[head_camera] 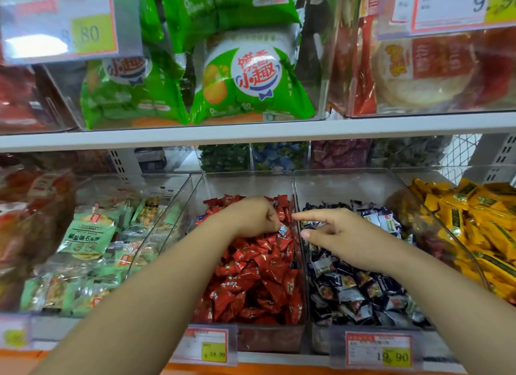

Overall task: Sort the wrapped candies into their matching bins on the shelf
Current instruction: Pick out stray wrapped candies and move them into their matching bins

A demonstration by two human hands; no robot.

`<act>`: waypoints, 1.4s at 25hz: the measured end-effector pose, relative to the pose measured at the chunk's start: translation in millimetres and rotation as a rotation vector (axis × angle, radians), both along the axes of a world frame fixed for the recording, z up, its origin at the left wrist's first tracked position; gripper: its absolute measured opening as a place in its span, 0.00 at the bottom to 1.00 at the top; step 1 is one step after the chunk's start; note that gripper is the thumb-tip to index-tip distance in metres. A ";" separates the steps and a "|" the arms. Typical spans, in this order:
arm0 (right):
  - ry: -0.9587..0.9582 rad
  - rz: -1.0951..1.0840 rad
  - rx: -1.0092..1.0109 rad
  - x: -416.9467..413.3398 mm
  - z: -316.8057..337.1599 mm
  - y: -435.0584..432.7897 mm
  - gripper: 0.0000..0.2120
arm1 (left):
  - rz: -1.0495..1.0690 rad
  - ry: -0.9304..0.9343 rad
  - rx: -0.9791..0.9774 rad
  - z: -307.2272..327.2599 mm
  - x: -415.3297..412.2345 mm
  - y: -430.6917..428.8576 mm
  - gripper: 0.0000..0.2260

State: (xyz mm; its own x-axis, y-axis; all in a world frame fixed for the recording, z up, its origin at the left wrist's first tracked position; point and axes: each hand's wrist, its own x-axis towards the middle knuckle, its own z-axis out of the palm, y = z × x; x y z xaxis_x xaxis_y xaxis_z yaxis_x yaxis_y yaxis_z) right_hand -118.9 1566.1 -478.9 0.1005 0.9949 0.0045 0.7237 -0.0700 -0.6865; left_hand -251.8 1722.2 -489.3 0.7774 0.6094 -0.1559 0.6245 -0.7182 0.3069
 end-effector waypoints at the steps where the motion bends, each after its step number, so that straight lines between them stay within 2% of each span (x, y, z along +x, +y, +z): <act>1: -0.002 0.001 -0.001 1.1 -0.8 -0.4 0.17 | 0.005 0.033 0.015 -7.2 4.6 2.8 0.06; 5: 0.001 0.002 -0.002 0.7 1.2 -1.3 0.18 | 0.022 0.096 0.091 -17.1 9.4 8.1 0.04; 9: 0.014 0.001 -0.002 -3.1 5.8 -3.1 0.18 | 0.014 0.054 0.084 -18.2 5.2 5.4 0.02; 13: 0.022 -0.002 -0.020 -1.2 3.1 -2.7 0.18 | 0.086 -0.128 -0.034 -11.2 -7.2 10.1 0.02; 18: 0.023 0.008 -0.022 -3.0 5.6 -3.2 0.17 | 0.227 -0.296 -0.021 3.3 -19.0 14.7 0.04; 22: 0.017 -0.001 -0.026 -3.9 4.5 -1.9 0.17 | 0.325 -0.515 -0.190 -4.8 -9.4 16.9 0.04; 25: 0.018 -0.006 -0.039 -2.3 2.9 -0.9 0.17 | 0.206 -0.367 -0.090 -13.0 -1.2 13.0 0.01; 28: 0.025 -0.010 -0.042 -1.4 4.3 -2.0 0.17 | 0.063 -0.303 -0.115 -19.7 1.9 14.4 0.07; 32: 0.017 -0.008 -0.038 -3.1 7.1 -3.0 0.18 | 0.019 -0.210 -0.107 -24.0 4.0 20.3 0.19; 35: 0.014 -0.012 -0.038 -3.7 8.3 -3.1 0.18 | -0.005 -0.144 -0.061 -25.5 9.6 23.5 0.24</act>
State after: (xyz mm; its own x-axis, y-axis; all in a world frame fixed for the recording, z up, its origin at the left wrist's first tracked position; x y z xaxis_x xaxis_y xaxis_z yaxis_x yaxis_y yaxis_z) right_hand -122.6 1563.0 -470.6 0.1118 0.9931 -0.0344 0.7131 -0.1043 -0.6932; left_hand -242.2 1745.7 -514.8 0.7975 0.5981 -0.0789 0.5671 -0.6986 0.4362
